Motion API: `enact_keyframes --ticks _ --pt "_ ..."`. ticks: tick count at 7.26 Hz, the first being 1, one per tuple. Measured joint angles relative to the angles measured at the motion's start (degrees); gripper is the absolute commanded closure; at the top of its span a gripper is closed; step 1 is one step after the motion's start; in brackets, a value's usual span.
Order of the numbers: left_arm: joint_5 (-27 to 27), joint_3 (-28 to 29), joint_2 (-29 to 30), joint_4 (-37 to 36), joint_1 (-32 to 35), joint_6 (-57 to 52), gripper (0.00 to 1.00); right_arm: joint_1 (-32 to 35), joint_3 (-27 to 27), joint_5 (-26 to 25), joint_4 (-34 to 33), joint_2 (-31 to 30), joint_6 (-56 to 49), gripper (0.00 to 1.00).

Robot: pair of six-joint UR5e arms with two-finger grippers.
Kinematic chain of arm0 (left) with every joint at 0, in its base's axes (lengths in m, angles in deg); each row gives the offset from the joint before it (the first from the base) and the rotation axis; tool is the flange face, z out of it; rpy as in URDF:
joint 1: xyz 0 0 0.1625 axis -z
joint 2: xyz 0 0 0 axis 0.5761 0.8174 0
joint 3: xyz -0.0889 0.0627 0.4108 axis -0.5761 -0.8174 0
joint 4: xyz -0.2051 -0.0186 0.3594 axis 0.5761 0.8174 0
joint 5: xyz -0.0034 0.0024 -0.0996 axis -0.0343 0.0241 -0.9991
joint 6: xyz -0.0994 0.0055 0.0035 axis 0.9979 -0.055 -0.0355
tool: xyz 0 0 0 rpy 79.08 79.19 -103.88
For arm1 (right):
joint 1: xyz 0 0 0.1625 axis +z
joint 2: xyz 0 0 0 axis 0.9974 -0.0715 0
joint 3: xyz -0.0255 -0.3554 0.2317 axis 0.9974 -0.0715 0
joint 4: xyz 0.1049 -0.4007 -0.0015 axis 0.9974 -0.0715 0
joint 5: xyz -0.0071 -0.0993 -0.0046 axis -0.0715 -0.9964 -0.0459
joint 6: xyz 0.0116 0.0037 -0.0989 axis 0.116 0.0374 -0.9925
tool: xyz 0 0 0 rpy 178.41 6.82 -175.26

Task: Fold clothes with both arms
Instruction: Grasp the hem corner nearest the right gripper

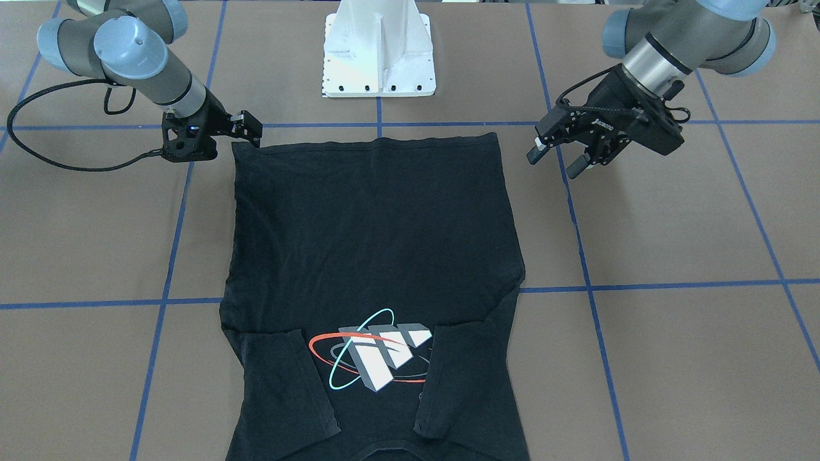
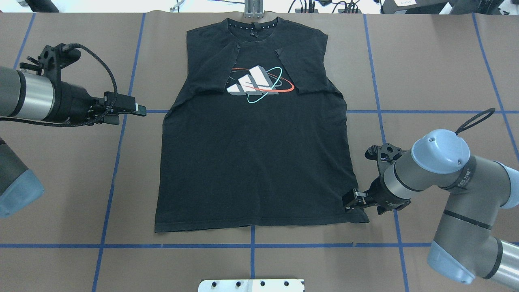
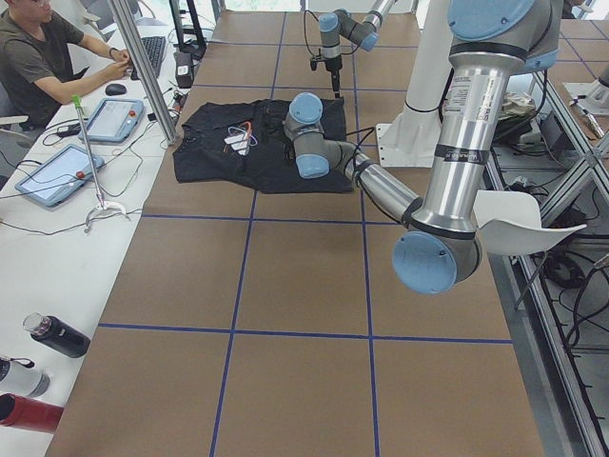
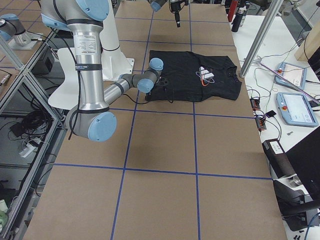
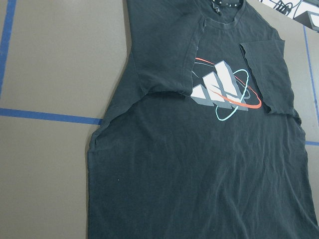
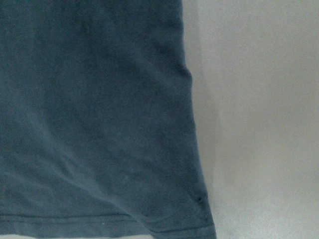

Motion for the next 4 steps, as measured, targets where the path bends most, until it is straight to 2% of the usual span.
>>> enact_keyframes --ticks 2,4 --pt "0.02 -0.02 0.07 0.0 0.0 -0.08 0.02 -0.26 -0.93 0.18 0.0 0.03 -0.31 0.18" --pt "0.02 -0.05 0.11 0.0 0.0 -0.28 0.02 -0.29 -1.33 0.2 0.0 -0.04 -0.21 0.18"
